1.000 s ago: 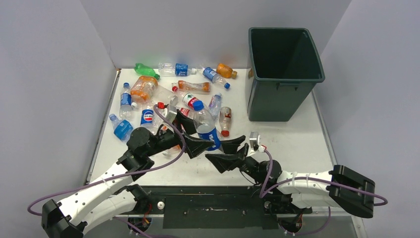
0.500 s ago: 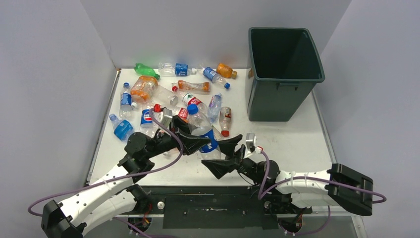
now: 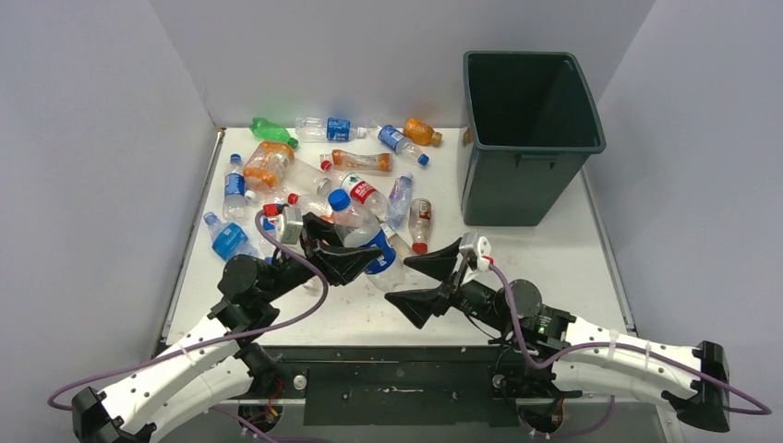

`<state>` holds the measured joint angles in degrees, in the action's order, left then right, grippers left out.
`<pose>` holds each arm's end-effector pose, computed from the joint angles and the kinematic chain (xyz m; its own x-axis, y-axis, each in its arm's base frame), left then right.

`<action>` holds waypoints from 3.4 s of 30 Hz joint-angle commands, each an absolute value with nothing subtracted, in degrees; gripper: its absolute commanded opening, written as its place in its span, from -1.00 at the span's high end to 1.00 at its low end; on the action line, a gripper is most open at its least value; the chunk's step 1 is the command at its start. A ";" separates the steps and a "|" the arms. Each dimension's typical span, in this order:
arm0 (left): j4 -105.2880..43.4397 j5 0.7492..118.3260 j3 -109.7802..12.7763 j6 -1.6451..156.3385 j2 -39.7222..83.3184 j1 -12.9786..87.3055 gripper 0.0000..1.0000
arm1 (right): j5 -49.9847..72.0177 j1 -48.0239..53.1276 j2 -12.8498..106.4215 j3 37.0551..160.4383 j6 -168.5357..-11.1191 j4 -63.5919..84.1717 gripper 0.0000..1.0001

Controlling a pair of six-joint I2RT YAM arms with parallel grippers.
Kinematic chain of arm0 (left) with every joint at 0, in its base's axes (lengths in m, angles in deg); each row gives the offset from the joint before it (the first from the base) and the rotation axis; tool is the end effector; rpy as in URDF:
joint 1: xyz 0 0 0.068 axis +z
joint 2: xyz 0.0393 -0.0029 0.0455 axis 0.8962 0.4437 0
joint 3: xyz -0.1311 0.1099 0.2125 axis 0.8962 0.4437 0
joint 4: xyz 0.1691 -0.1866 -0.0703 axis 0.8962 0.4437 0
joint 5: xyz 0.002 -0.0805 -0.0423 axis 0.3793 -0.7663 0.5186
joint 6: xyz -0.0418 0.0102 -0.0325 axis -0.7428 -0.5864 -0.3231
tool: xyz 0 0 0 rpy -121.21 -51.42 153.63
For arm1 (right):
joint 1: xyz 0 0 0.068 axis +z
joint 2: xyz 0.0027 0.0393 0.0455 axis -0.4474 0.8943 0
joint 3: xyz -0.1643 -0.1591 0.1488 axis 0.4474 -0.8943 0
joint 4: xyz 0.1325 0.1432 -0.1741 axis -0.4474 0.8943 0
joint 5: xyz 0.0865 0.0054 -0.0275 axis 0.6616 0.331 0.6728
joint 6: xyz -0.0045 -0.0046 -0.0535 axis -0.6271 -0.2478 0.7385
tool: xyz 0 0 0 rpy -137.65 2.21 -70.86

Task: Put the plastic bottles in the bin
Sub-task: Pick up the plastic bottle at the center of the board, then place the plastic bottle in the trash bin.

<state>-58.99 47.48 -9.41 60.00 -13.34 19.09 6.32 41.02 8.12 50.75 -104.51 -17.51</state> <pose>0.1111 -0.1267 0.3549 -0.1850 -0.4544 -0.8714 0.9099 0.2559 -0.3266 0.0685 0.1711 0.3108 -0.2690 0.3076 -0.9127 -0.9069 0.2381 0.3476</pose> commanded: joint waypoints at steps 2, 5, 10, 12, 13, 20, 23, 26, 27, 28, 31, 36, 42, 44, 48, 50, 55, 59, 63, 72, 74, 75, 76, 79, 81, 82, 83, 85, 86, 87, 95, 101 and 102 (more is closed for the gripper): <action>-55.96 51.86 -10.46 65.46 -13.69 19.03 1.00 | 0.61 41.45 5.05 61.29 -99.65 3.78 -0.79; -51.88 52.92 -11.88 70.19 -13.37 18.16 1.00 | -5.65 41.41 4.78 66.80 -98.03 5.70 -0.79; -40.16 57.20 -15.70 81.79 -12.24 13.43 1.00 | -16.56 41.36 14.51 85.31 -95.85 16.52 -0.80; -39.81 59.54 -15.04 84.36 -13.02 11.71 1.00 | -17.29 41.36 20.74 93.51 -95.48 23.77 -0.87; -39.95 60.13 -14.66 85.25 -13.27 11.12 1.00 | -16.70 41.29 23.04 96.08 -95.30 25.55 -0.89; -38.95 60.45 -15.00 86.32 -12.54 10.49 1.00 | -10.27 41.25 29.08 100.15 -96.14 25.97 -0.89; -38.93 60.32 -14.99 86.20 -12.28 10.49 1.00 | -8.98 41.23 30.17 100.54 -96.46 26.46 -0.79; -38.75 60.41 -15.13 86.05 -12.17 10.42 1.00 | -7.98 41.21 30.79 100.46 -96.44 26.75 -0.72; -38.75 60.42 -15.13 85.96 -12.04 10.40 1.00 | -7.67 41.19 31.13 100.46 -96.46 26.89 -0.70; -38.75 60.42 -15.14 85.82 -12.04 10.40 1.00 | -7.58 41.19 31.46 100.53 -96.53 27.18 -0.67; -39.07 60.18 -15.09 85.44 -12.05 10.40 1.00 | -8.68 41.14 32.45 100.42 -96.77 28.11 -0.58; -39.62 59.82 -14.87 84.99 -12.20 10.40 1.00 | -9.86 40.51 32.25 98.28 -97.26 25.73 -0.18; -39.59 59.54 -14.83 84.97 -12.12 10.14 1.00 | -8.65 39.91 31.50 96.45 -98.01 20.32 -0.38; -39.54 59.61 -14.91 85.06 -12.25 9.93 1.00 | -8.74 39.72 31.82 96.41 -98.26 19.63 -0.36; -39.46 59.80 -14.83 85.15 -12.41 9.63 1.00 | -8.18 39.14 32.56 96.09 -98.57 19.30 0.08; -39.53 60.15 -14.85 84.99 -12.40 9.53 1.00 | -7.40 38.80 32.58 95.84 -98.55 19.15 0.59; -40.36 62.65 -14.35 83.04 -13.73 9.52 -0.52 | -9.41 38.21 32.11 98.90 -96.51 23.08 0.89; -44.94 67.01 -11.33 81.75 -17.93 9.52 -0.92 | -18.04 37.45 32.32 107.30 -90.00 28.46 0.89; -46.47 73.97 -9.69 81.91 -21.19 9.52 -0.92 | -33.88 36.58 29.50 109.80 -81.06 20.94 0.89; -48.04 80.27 -7.90 83.54 -23.70 9.52 -0.92 | -45.27 31.15 25.75 105.44 -66.53 -12.49 0.89; -48.26 80.21 -7.80 83.56 -23.72 9.52 -0.92 | -46.84 30.10 27.01 105.00 -61.99 -20.45 0.89; -48.25 80.13 -7.80 83.56 -23.69 9.52 -0.92 | -48.18 29.34 28.30 105.44 -59.43 -23.82 0.89; -48.26 80.28 -7.86 83.57 -23.78 9.48 -0.92 | -49.55 28.34 29.69 105.79 -57.05 -27.05 0.89; -47.11 83.45 -8.29 83.27 -24.11 9.52 -0.92 | -51.79 22.58 34.25 107.24 -53.13 -33.17 0.89; -46.19 87.18 -8.53 83.21 -24.61 9.59 -0.92 | -51.71 16.31 37.26 110.05 -58.99 -27.05 0.89; -45.81 89.41 -8.58 83.29 -24.79 9.53 -0.92 | -51.39 12.94 38.56 111.29 -62.86 -23.90 0.89; -45.28 91.36 -8.65 83.38 -24.98 9.53 -0.92 | -51.30 9.95 39.96 112.03 -66.10 -21.77 0.89; -44.25 95.06 -9.07 83.31 -25.21 9.48 -0.92 | -51.87 4.53 42.86 112.85 -71.32 -18.78 0.89; -43.82 96.21 -9.31 83.30 -25.29 9.52 -0.92 | -51.82 2.27 43.90 113.13 -73.45 -16.32 0.89; -43.58 97.09 -9.41 83.37 -25.39 9.52 -0.92 | -51.34 0.29 44.67 113.05 -77.48 -13.95 0.89; -42.16 97.05 -10.31 82.71 -26.18 9.52 -0.92 | -44.91 -6.55 49.84 115.10 -88.21 0.89 0.41; -41.52 97.99 -10.88 82.42 -25.94 9.52 -0.92 | -40.08 -6.49 49.60 119.92 -90.60 8.39 -0.91; -41.52 98.56 -10.94 82.49 -25.57 9.48 -0.92 | -38.99 -6.19 49.34 121.31 -91.32 10.46 -0.96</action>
<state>-41.05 96.42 -8.21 82.53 -25.71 9.73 -44.28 -6.63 50.89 115.27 -87.46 4.61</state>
